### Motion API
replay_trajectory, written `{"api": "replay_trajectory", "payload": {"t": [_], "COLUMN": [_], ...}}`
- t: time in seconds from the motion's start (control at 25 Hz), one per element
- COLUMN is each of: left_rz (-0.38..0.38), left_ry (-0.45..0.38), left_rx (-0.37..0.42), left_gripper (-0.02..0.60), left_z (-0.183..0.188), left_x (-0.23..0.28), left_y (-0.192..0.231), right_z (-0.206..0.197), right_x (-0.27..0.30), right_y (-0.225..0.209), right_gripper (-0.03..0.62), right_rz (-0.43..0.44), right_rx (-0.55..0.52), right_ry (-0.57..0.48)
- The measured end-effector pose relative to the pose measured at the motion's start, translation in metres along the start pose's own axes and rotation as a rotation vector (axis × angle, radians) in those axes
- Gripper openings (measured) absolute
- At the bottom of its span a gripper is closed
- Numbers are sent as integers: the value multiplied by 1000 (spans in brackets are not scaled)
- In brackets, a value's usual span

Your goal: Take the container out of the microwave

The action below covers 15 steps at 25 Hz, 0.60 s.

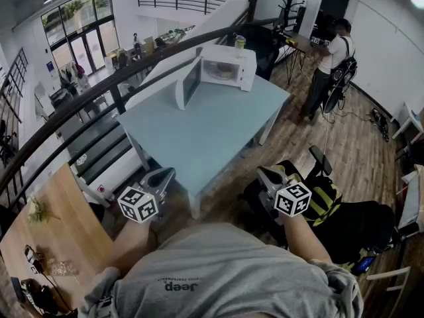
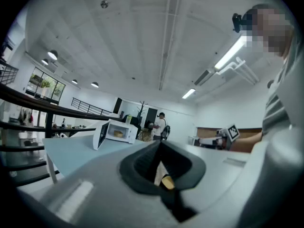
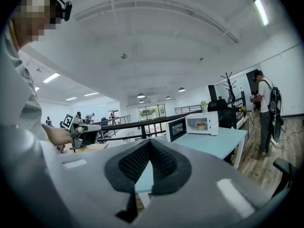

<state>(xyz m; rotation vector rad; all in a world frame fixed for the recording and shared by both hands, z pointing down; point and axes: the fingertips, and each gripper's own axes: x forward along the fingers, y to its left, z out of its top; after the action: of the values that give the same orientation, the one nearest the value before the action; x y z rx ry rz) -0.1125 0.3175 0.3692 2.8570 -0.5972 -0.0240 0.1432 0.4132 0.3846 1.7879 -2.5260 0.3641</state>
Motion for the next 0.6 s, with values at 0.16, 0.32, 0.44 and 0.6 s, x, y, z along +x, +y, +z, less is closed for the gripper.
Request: {"api": "replay_trajectory", "payload": {"t": [0.16, 0.32, 0.44, 0.6], "left_rz": [-3, -7, -4, 1], "left_ry": [-2, 0, 3, 6], "left_rx": [-5, -2, 1, 9], "left_gripper": [26, 26, 26, 26], "left_z": [1, 1, 1, 3], "left_x": [4, 12, 19, 30], "left_y": [-6, -14, -20, -32], "right_z": [0, -1, 0, 3], "right_x": [-4, -11, -16, -23], "right_y": [0, -7, -14, -28], "right_gripper": [3, 3, 3, 3], "right_rz": [12, 14, 17, 20], "right_rx": [-3, -9, -6, 34], "right_ry": [1, 3, 7, 9]}}
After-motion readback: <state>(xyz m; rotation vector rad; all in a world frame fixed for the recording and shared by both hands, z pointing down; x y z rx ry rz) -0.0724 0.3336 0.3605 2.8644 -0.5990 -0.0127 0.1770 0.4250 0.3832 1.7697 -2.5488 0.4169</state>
